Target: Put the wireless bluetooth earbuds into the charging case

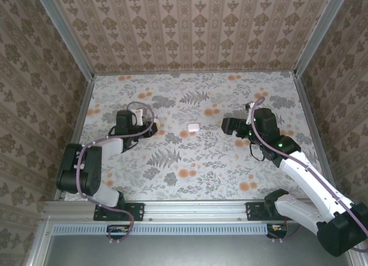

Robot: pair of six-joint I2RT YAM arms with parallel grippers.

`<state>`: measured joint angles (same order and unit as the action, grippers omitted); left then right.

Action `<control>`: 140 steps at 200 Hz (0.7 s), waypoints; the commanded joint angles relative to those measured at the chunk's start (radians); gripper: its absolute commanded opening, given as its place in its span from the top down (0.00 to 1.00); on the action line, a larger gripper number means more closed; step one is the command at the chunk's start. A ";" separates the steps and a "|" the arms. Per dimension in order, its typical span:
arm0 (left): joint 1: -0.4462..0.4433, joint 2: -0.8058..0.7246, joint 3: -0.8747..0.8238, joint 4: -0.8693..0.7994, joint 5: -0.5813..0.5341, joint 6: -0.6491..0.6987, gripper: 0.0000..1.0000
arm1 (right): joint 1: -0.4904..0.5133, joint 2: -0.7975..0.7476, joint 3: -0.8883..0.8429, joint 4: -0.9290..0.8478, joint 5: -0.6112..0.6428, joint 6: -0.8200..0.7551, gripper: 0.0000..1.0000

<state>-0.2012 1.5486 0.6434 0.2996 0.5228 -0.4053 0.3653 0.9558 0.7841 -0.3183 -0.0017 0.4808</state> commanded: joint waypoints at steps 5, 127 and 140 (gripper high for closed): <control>0.006 0.094 0.105 -0.106 0.041 0.082 0.98 | -0.041 -0.007 -0.037 0.000 0.171 0.001 0.00; 0.079 0.106 0.251 -0.375 -0.133 0.195 0.35 | -0.238 0.047 -0.205 0.341 0.488 -0.261 0.00; 0.086 0.069 0.275 -0.408 -0.156 0.210 0.01 | -0.252 0.067 -0.266 0.500 0.506 -0.327 0.00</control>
<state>-0.1390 1.6936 0.8619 -0.0265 0.4122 -0.2314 0.1341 0.9901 0.6056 -0.0654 0.3992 0.3115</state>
